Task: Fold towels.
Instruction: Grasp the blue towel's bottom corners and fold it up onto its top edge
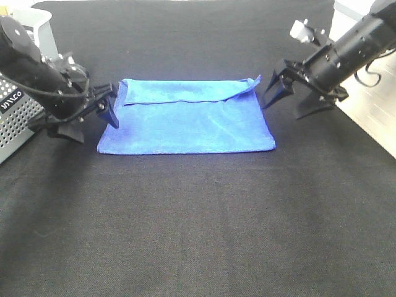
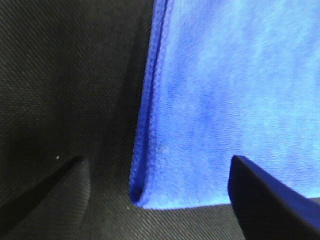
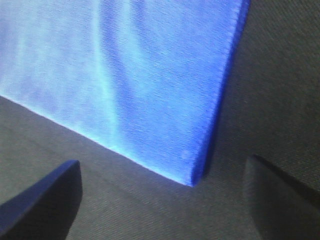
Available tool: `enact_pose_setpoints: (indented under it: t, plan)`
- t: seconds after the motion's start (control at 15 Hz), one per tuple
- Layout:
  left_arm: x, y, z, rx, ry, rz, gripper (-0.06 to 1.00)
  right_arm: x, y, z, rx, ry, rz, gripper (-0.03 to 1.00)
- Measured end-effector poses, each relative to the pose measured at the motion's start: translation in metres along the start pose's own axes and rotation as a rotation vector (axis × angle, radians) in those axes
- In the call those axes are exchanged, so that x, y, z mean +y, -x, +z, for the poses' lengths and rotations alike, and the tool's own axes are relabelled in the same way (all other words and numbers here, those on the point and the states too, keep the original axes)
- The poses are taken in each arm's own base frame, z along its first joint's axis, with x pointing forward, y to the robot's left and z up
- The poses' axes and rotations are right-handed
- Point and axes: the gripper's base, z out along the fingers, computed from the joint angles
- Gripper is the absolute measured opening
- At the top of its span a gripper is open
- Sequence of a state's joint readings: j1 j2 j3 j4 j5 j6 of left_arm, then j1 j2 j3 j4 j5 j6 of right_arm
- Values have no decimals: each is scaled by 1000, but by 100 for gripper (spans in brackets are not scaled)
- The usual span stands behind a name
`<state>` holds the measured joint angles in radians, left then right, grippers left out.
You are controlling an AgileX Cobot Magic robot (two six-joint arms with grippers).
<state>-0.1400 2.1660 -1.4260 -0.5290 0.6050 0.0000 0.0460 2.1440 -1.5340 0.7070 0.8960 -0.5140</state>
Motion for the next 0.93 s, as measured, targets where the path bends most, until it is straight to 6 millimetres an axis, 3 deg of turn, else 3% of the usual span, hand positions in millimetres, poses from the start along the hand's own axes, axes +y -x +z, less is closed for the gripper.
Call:
enact_pose_setpoints:
  t: [0.33, 0.53, 0.73, 0.87, 0.93]
  plan:
    - [5, -4, 17, 35, -12, 2, 67, -25, -14, 44, 92, 7, 92, 78]
    - [2, -5, 24, 28, -40, 10, 62, -27, -12, 54, 78, 53, 141, 74]
    - [-6, -8, 29, 13, -63, 19, 49, -24, -8, 64, 79, 94, 163, 65]
    - [-7, -10, 33, 15, -72, 0, 32, -14, -7, 72, 79, 88, 147, 60]
    - [-7, -10, 33, 15, -75, -2, 23, -12, -8, 75, 81, 77, 151, 53]
